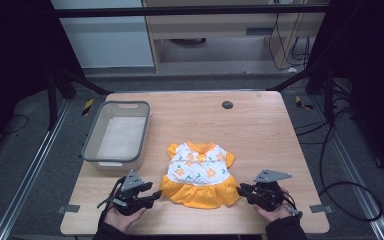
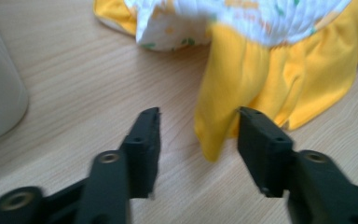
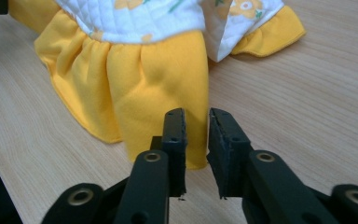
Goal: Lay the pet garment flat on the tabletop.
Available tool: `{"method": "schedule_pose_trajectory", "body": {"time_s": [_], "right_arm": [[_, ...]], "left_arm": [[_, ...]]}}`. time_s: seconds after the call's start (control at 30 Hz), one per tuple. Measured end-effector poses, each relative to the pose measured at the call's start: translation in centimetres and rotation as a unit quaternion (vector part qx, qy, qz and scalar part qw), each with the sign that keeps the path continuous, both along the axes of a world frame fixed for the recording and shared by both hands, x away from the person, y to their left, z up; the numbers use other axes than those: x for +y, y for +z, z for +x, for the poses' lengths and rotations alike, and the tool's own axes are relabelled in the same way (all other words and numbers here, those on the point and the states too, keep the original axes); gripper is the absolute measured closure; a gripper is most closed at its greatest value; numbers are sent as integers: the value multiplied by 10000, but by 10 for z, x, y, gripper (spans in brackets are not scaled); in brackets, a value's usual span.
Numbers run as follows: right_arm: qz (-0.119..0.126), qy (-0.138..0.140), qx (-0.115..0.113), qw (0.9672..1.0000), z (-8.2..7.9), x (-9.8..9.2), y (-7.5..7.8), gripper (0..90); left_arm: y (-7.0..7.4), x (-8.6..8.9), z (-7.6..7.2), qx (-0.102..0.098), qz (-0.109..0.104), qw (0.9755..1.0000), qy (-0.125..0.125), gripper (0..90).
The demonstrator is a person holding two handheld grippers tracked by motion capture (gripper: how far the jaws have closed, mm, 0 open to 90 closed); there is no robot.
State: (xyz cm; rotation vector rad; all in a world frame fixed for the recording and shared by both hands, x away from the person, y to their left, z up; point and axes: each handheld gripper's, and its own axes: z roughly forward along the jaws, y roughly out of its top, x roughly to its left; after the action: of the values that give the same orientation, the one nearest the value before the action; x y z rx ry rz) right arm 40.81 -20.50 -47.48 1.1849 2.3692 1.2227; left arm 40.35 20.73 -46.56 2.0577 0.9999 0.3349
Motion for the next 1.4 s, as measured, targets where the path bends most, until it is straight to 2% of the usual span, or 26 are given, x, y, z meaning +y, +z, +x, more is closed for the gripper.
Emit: {"method": "schedule_pose_trajectory", "body": {"time_s": [0.1,0.17,0.27,0.4,0.5,0.53,0.57,0.6,0.67,0.7,0.73,0.77,0.87,0.9,0.93,1.03,1.07,1.17,1.2,1.23,1.3,1.37,1.4], "right_arm": [[93,-21,-119,9999,-1,0,3,694],[158,-28,-212,9996,-1,0,4,670],[239,-77,-344,9991,-1,-1,8,631],[354,-174,-561,9976,5,-2,15,561],[416,-258,-637,9968,9,-1,19,528],[521,-301,-686,9958,15,0,24,503],[521,-301,-686,9958,15,0,24,503],[511,-325,-727,9955,20,3,26,481],[509,-352,-744,9953,27,6,29,471],[509,-352,-744,9953,27,6,29,471],[529,-381,-770,9949,35,9,31,457],[529,-381,-770,9949,35,9,31,457],[438,-520,-816,9943,56,14,32,442],[438,-520,-816,9943,56,14,32,442],[405,-602,-799,9942,68,17,31,440],[375,-648,-789,9941,77,18,30,437],[343,-714,-762,9939,87,20,27,436],[287,-766,-700,9942,95,21,23,438],[237,-781,-669,9944,98,22,21,439],[71,-800,-606,9949,105,25,14,451],[32,-824,-562,9950,107,26,12,455],[-123,-832,-488,9953,113,27,3,466],[-182,-863,-429,9952,116,29,-2,474]], "left_arm": [[6,1,-3,-305,-252,9992,-24,392],[7,1,-3,-365,-291,9989,-36,372],[14,2,-2,-628,-362,9974,38,363],[23,4,10,-753,-436,9961,159,364],[29,3,18,-834,-408,9954,216,364],[33,3,27,-862,-415,9951,244,365],[33,3,27,-862,-415,9951,244,366],[35,1,38,-857,-451,9947,332,368],[37,-2,49,-875,-401,9946,380,368],[37,-2,49,-875,-401,9946,380,368],[37,-6,60,-887,-425,9944,398,372],[37,-6,60,-887,-425,9944,398,372],[37,-17,81,-898,-271,9946,455,374],[37,-17,81,-898,-271,9946,455,375],[37,-22,90,-921,-139,9947,429,377],[36,-28,100,-951,-53,9946,404,390],[35,-32,107,-906,53,9951,383,391],[32,-36,114,-878,117,9952,406,396],[29,-39,119,-852,202,9952,426,396],[24,-41,125,-800,247,9955,453,409],[20,-43,128,-756,258,9956,480,413],[10,-48,136,-620,407,9959,518,413],[2,-52,140,-478,496,9962,533,416]]}}
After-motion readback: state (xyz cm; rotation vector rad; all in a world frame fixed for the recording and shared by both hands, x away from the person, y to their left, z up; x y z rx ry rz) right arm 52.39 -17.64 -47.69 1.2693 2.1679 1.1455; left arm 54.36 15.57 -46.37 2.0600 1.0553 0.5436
